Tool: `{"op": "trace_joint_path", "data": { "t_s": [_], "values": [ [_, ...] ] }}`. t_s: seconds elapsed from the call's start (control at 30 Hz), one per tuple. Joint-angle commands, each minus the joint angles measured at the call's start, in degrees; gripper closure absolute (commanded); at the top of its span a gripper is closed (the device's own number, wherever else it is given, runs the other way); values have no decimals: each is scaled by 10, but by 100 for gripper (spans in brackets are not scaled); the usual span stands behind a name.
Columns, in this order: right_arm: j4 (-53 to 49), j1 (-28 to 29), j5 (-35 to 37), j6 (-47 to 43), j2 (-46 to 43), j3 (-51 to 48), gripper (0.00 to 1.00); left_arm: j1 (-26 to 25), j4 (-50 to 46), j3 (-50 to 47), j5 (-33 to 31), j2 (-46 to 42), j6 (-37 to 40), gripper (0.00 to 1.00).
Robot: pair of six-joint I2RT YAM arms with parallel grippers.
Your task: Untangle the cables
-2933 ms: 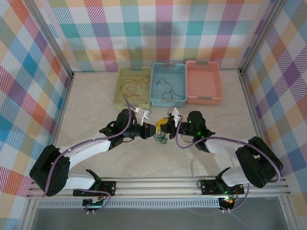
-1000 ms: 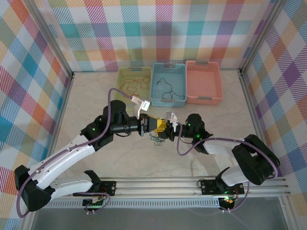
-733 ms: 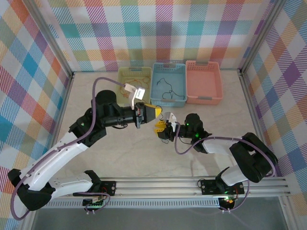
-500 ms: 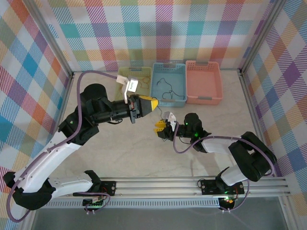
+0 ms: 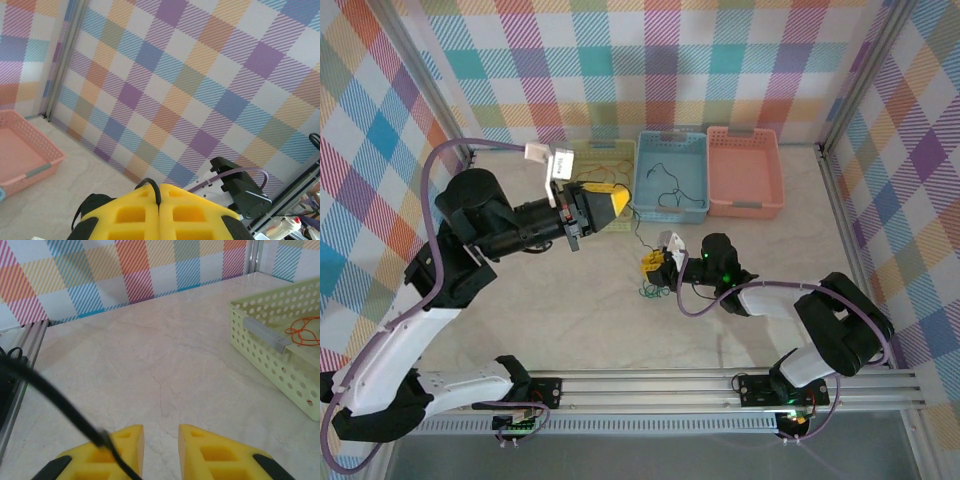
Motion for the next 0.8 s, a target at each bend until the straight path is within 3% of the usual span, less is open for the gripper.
{"op": "trace_joint_path", "data": {
  "t_s": [0.0,0.77],
  "values": [
    [-7,4,4,-7,4,16,75,-7,-5,22,-11,-18,7,100],
    [-20,4,58,-8,-1,15,83,-7,-9,29,-52,-83,4,100]
  ]
}}
